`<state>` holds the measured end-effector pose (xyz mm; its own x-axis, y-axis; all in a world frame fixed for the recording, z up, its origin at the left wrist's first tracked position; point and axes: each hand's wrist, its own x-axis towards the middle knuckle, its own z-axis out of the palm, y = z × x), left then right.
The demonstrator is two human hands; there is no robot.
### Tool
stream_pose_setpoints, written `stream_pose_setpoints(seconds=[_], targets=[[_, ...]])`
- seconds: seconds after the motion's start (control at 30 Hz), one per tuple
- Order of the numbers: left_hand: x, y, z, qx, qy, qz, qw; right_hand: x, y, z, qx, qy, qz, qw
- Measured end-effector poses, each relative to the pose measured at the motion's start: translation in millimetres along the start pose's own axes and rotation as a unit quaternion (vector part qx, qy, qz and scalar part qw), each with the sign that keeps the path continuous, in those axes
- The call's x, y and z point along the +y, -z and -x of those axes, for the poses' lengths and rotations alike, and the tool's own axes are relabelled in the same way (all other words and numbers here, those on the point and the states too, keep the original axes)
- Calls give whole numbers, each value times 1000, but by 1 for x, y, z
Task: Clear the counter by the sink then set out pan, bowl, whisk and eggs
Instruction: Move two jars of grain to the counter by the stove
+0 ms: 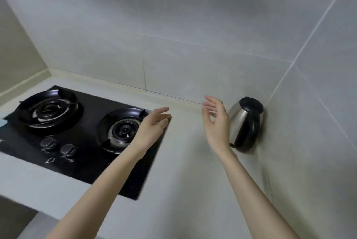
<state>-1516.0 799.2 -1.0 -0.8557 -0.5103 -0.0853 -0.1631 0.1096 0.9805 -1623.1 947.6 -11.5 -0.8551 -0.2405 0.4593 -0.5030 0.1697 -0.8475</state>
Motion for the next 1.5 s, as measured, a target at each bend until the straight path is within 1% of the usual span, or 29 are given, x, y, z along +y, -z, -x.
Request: stream_pose_setpoints(seconds=[0.13, 0.27, 0.37, 0.47, 0.67, 0.8, 1.0, 1.17, 1.33, 1.5], targets=[[-8, 69, 45, 81, -11, 6, 997, -42, -42, 33, -86, 44, -20, 995], [-26, 148, 105, 146, -5, -6, 989, -88, -99, 78, -160, 54, -53, 984], [-42, 204, 152, 192, 5, -18, 981, -124, -142, 118, -199, 51, -82, 975], [-58, 266, 207, 240, 10, -34, 970, -170, -187, 167, -230, 22, -129, 965], [-81, 383, 313, 309, -1, -48, 950, -257, -276, 259, -303, 50, -179, 935], [-91, 455, 383, 373, 7, -44, 927, -319, -335, 318, -369, 68, -205, 904], [-113, 551, 478, 475, 7, -27, 879, -402, -432, 401, -470, 113, -223, 846], [-142, 629, 540, 544, 24, -12, 838, -462, -513, 474, -529, 153, -242, 799], [-167, 732, 602, 604, 45, -25, 795, -531, -614, 557, -591, 181, -269, 738], [-176, 828, 659, 665, 68, -30, 743, -603, -708, 630, -626, 169, -301, 699]])
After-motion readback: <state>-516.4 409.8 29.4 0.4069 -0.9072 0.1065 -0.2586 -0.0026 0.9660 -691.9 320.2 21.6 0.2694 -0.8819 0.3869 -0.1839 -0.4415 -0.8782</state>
